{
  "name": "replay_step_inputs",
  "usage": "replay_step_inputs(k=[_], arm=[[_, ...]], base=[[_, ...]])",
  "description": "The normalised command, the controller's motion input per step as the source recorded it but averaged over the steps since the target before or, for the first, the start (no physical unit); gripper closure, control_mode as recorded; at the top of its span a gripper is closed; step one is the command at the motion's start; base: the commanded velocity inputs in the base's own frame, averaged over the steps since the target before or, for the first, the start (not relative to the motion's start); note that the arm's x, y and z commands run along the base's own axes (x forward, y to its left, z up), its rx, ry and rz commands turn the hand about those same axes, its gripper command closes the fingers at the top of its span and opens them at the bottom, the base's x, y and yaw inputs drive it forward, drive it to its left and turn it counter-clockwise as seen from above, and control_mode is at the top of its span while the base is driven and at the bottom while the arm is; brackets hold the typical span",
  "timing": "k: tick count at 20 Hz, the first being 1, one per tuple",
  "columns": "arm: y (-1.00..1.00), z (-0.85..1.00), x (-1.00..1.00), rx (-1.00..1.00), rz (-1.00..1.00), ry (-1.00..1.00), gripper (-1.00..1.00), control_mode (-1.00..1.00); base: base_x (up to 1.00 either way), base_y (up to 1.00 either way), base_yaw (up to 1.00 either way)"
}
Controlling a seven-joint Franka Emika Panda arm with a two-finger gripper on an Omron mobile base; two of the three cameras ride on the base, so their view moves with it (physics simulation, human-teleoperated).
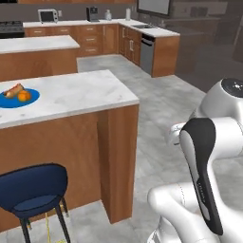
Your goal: Pick up each orange from the fridge and place one orange on each plate on the dining counter.
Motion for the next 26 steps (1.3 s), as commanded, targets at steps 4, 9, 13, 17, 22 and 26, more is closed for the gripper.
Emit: replay_step_inputs(k=[4, 9, 13, 17, 22, 26], arm=[[0.0, 0.0, 0.0, 0.0, 0.0, 0.0, -1.0, 1.0], [0.0, 0.0, 0.0, 0.0, 0.0, 0.0, -1.0, 1.0], [0.0, 0.0, 0.0, 0.0, 0.0, 0.0, -1.0, 1.0], [0.0, 0.0, 0.0, 0.0, 0.0, 0.0, -1.0, 1.0], [0.0, 0.0, 0.0, 0.0, 0.0, 0.0, -1.0, 1.0], [0.0, 0.0, 0.0, 0.0, 0.0, 0.0, -1.0, 1.0]], base=[[0.87, -1.0, 0.24], [0.9, -1.0, 0.24], [0.85, -1.0, 0.23], [0.94, -1.0, 0.23], [0.99, -1.0, 0.26], [1.0, -1.0, 0.32]])
